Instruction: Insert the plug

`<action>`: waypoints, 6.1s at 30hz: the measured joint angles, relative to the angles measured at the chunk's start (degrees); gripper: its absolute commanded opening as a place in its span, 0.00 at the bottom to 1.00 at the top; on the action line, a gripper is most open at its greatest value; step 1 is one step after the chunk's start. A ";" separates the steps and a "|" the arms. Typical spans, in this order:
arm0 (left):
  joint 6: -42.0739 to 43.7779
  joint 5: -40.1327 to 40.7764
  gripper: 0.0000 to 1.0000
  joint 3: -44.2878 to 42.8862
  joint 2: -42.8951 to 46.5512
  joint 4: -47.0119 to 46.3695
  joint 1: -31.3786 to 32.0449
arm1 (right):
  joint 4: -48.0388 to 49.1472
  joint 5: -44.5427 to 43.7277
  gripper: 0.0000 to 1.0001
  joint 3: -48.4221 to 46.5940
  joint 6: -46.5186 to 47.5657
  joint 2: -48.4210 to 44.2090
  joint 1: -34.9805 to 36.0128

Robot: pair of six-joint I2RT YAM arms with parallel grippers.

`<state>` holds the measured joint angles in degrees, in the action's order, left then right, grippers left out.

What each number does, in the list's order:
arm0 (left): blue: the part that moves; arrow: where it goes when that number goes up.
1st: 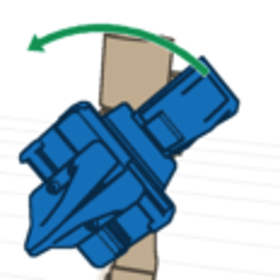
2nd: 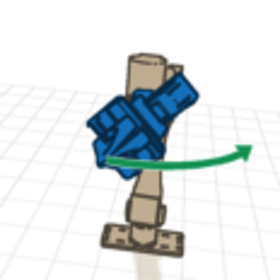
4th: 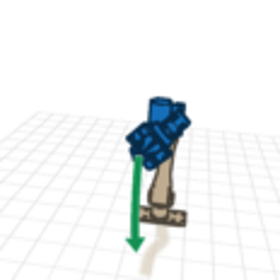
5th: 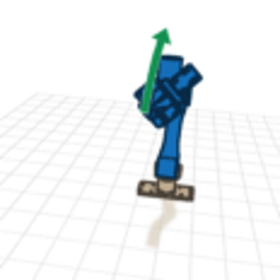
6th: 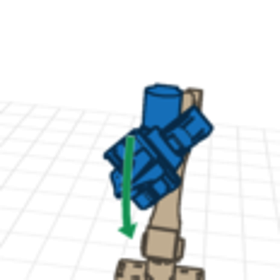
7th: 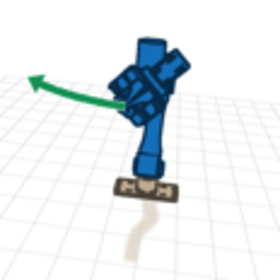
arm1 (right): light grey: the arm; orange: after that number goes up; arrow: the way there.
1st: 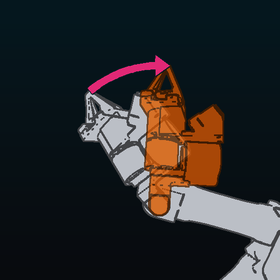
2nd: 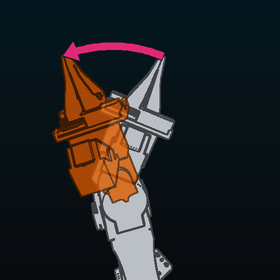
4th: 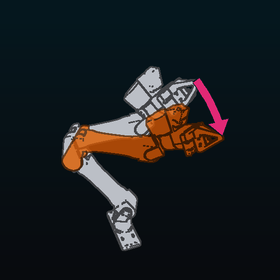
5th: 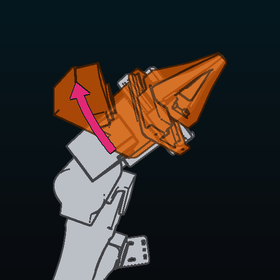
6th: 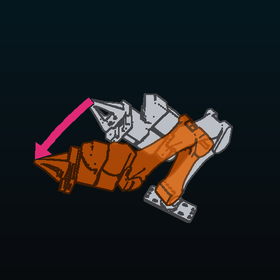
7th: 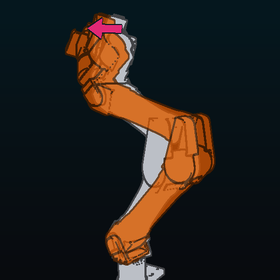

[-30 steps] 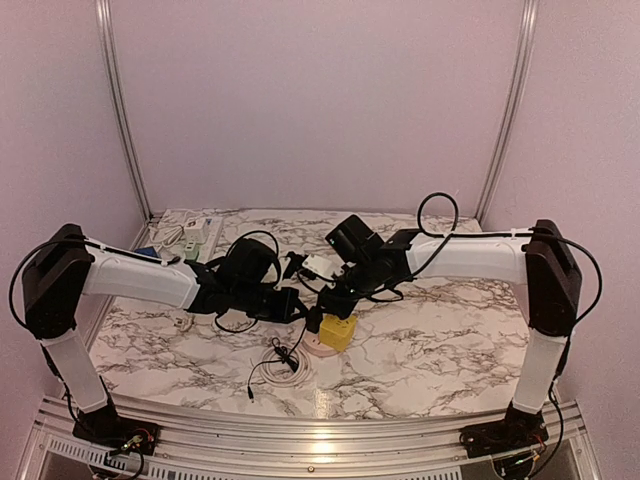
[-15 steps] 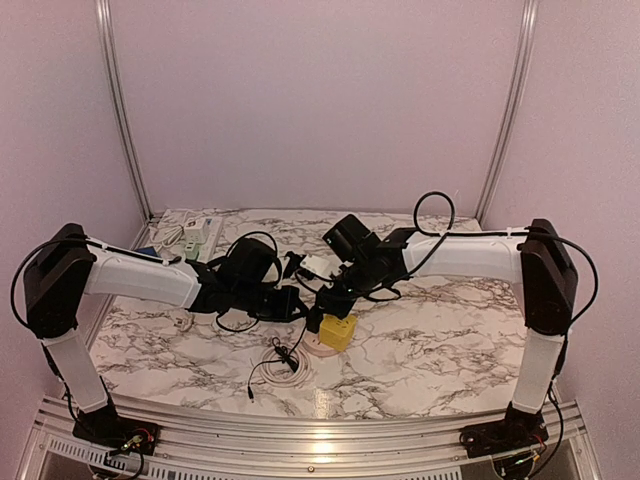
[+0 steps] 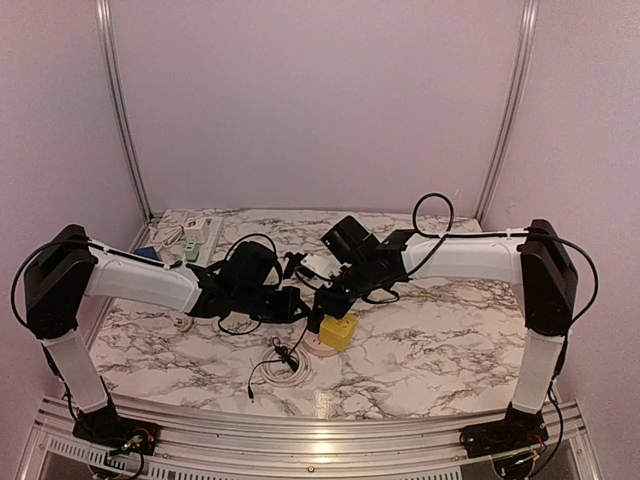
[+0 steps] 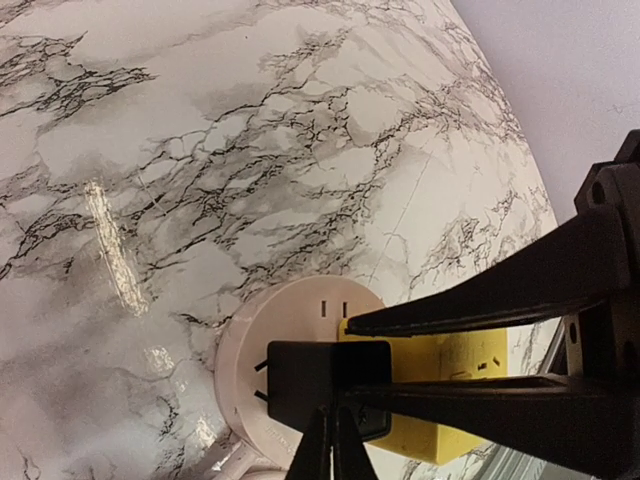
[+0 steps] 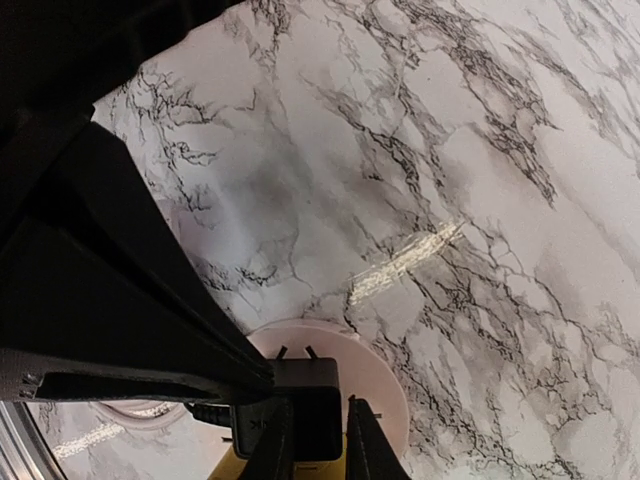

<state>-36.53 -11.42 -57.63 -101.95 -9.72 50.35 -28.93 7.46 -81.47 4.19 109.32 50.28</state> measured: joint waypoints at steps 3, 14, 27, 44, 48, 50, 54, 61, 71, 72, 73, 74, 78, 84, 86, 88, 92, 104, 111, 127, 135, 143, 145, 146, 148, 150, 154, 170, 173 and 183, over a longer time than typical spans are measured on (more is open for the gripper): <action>0.11 0.44 0.00 0.00 0.00 -0.24 0.28 | 0.31 -1.29 0.18 0.74 -1.22 -0.55 0.00; 0.83 1.42 0.00 0.44 -0.02 -1.25 0.76 | 1.22 -4.39 0.18 2.01 -6.10 -1.64 -0.07; 2.64 1.86 0.00 0.63 -0.35 -2.71 1.86 | 5.51 -4.59 0.17 4.57 -10.86 -0.90 -0.70; 3.37 5.09 0.17 1.05 0.52 -2.01 2.54 | 5.31 -5.29 0.17 5.44 -12.09 -3.58 -0.74; 3.50 6.54 0.20 2.45 2.19 -1.31 2.47 | 4.68 -5.25 0.17 5.27 -11.80 -4.94 -0.63; 3.45 7.54 0.23 3.63 3.76 -1.29 2.40 | 4.59 -5.27 0.17 5.16 -11.61 -5.07 -0.35; 3.08 9.64 0.24 6.12 8.31 -1.86 1.90 | 4.24 -5.29 0.17 5.16 -11.41 -5.07 0.96; 2.89 13.09 0.24 10.34 14.91 -2.58 1.36 | 3.21 -7.63 0.17 4.46 -10.23 -2.91 2.84; 2.97 15.04 0.46 13.79 16.72 -2.54 1.22 | -0.17 -13.38 0.28 0.59 -8.50 -0.81 4.70; 2.97 15.08 0.50 14.01 16.79 -2.62 1.25 | -0.48 -13.66 0.35 0.52 -8.50 -0.90 4.70; 3.06 15.10 0.55 14.32 16.92 -2.75 1.25 | -0.96 -13.99 0.47 0.39 -8.46 -1.01 4.70; 3.23 15.13 0.59 14.75 17.16 -2.95 1.31 | -1.29 -14.14 0.63 0.28 -8.76 -1.20 4.68; 4.17 15.21 0.89 16.04 18.45 -3.26 2.19 | -1.99 -15.58 0.98 0.28 -8.55 -4.50 4.20; 5.99 15.78 0.99 15.50 18.82 -3.93 5.88 | 1.09 -18.86 0.98 3.19 -9.01 -17.44 2.12; 6.27 16.00 0.99 13.55 17.33 -3.65 7.13 | 2.95 -20.39 0.99 5.64 -9.38 -22.40 0.74; 6.71 16.15 0.99 10.16 14.38 -3.41 8.22 | 4.31 -21.66 0.98 8.26 -9.84 -26.10 -0.28; 7.76 17.00 0.99 3.63 8.66 -2.45 10.36 | 5.18 -23.74 0.98 13.22 -10.27 -30.71 -1.68; 12.41 25.35 0.90 -13.42 -3.43 7.54 17.84 | 5.44 -27.47 0.99 20.52 -11.17 -35.26 -2.21; 14.38 29.86 0.92 -15.74 -6.47 12.24 18.62 | 6.25 -28.89 0.99 21.73 -11.56 -39.08 -2.73; 16.90 31.50 0.74 -17.42 -8.90 14.16 18.58 | 6.67 -28.98 0.98 23.56 -11.96 -39.58 -2.73; 17.22 31.21 0.65 -17.62 -9.38 14.36 18.60 | 7.10 -28.81 0.98 23.63 -12.13 -39.63 -2.73; 16.63 32.46 0.62 -17.86 -9.38 15.32 18.32 | 7.43 -28.63 0.99 24.00 -12.15 -40.13 -2.73; 16.39 32.48 0.62 -17.79 -9.33 15.41 17.35 | 7.50 -28.57 0.98 24.02 -12.17 -40.13 -2.73; 16.37 32.48 0.62 -17.53 -9.20 15.26 16.57 | 7.54 -28.55 0.98 24.06 -12.17 -40.13 -2.73; 16.41 32.48 0.62 -16.68 -8.59 15.04 14.67 | 7.74 -28.52 0.99 24.39 -12.22 -40.13 -2.73; 16.59 32.50 0.62 -15.21 -7.52 14.86 11.85 | 7.85 -28.46 0.98 24.72 -12.33 -40.13 -2.73; 18.25 32.74 0.63 -14.12 -6.40 15.45 5.44 | 8.02 -28.30 0.99 24.83 -12.35 -40.13 -2.73; 23.82 31.58 0.62 -29.20 -17.11 18.67 -12.48 | 9.60 -26.82 0.98 28.28 -13.35 -41.70 -2.73; 23.80 30.95 0.62 -35.26 -21.49 18.71 -14.62 | 9.64 -26.62 0.99 28.70 -13.62 -41.90 -2.73; 23.96 30.75 0.84 -45.70 -28.37 20.55 -18.67 | 9.60 -26.36 0.98 29.70 -14.08 -42.91 -2.73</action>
<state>-12.58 19.33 -103.33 -130.32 10.83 31.68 -19.33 -18.90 -51.77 -9.89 66.41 47.55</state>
